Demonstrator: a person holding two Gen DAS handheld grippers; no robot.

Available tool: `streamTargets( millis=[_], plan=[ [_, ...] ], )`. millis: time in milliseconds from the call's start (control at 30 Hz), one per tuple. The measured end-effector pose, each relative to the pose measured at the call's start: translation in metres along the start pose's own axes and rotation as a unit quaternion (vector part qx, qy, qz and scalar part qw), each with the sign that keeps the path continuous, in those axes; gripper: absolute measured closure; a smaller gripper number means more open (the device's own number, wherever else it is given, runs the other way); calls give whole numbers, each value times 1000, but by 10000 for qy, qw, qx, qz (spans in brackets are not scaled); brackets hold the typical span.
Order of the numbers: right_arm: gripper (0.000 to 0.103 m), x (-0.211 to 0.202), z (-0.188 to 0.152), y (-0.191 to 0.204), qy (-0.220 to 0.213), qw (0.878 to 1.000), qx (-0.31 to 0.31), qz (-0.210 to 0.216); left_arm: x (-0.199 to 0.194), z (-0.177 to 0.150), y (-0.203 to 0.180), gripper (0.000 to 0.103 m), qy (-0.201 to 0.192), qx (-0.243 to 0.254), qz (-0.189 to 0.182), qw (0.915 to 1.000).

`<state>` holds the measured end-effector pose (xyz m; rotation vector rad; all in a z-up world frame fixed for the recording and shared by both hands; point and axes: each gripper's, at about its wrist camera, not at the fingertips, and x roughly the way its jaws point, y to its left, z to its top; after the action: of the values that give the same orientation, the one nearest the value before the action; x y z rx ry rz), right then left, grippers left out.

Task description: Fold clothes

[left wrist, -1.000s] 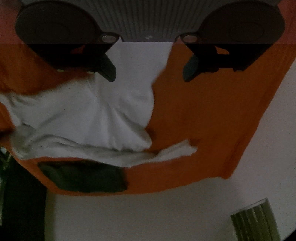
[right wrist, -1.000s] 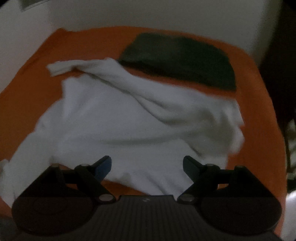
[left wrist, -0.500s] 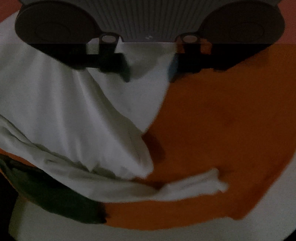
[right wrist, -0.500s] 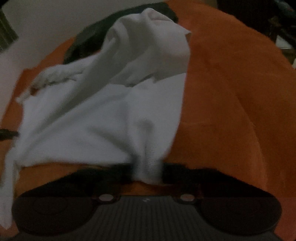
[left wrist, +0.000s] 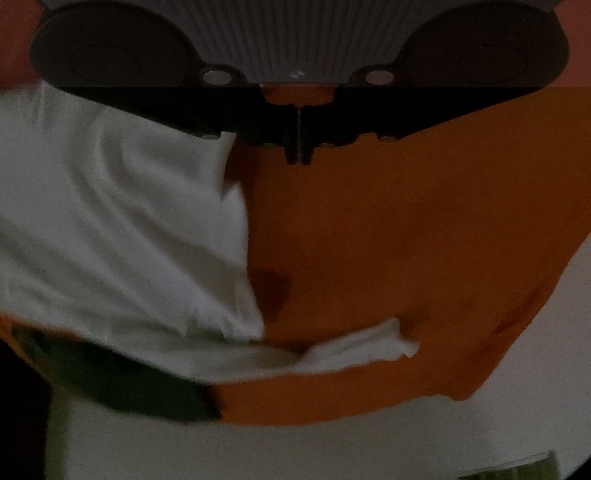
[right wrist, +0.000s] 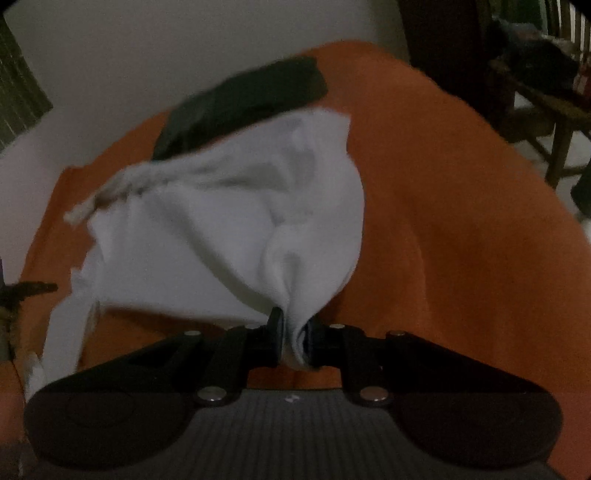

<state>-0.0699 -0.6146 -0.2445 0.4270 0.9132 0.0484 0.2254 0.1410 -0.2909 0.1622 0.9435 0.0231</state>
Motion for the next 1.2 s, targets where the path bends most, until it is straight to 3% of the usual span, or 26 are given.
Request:
streamTargets(
  millis=[33,67,100,133,167,233,300,333,367,400,433,467,733,800,867,1067,1200],
  plan=[
    [86,5,-3,0,40,10000,-34,-6,-2,-7,0,92,119,75,44,9999],
    [85,11,-3,1,57,10000,-56,-30,-3,-13,0,71,231,113,97,9996],
    [77,16,-2,1,28,10000,-27,-90,-4,-19,-1,58,344,151,151,9992],
    [66,20,0,0,22,9999,-3,-137,-6,-26,-1,36,421,173,181,9988],
    [63,23,2,1,50,9997,-18,-224,-9,-31,0,26,401,152,144,9990],
    [62,23,8,2,20,9994,-21,-359,-17,-43,2,20,362,110,71,9993],
    [46,22,11,5,-90,9988,-57,-472,-24,-51,3,21,300,90,-78,9995],
    [38,22,11,8,-168,9983,-88,-559,-28,-55,2,32,289,149,-153,9994],
    [36,18,13,9,-298,9972,-151,-669,-30,-59,0,59,323,244,-235,9989],
    [33,15,15,9,-379,9965,-198,-722,-31,-63,-5,75,396,366,-363,9979],
    [31,12,17,10,-439,9960,-205,-755,-32,-67,-9,101,470,488,-492,9965],
    [30,9,19,10,-500,9954,-208,-785,-34,-71,-12,103,530,598,-571,9952],
    [21,-4,17,24,-587,9973,-162,-410,-69,-105,-16,100,747,1206,-113,9898],
    [16,-5,16,34,-531,9979,-252,-262,-77,-110,-16,93,776,1310,-25,9883],
    [16,-1,25,51,-385,9977,-538,-177,-81,-99,-11,49,647,1108,-113,9917],
    [16,6,73,127,-199,9863,-1637,-25,-94,-65,5,51,258,497,-377,9977],
    [16,21,116,187,-1,9781,-2078,97,-78,-37,5,40,96,115,-685,9975]
  ],
)
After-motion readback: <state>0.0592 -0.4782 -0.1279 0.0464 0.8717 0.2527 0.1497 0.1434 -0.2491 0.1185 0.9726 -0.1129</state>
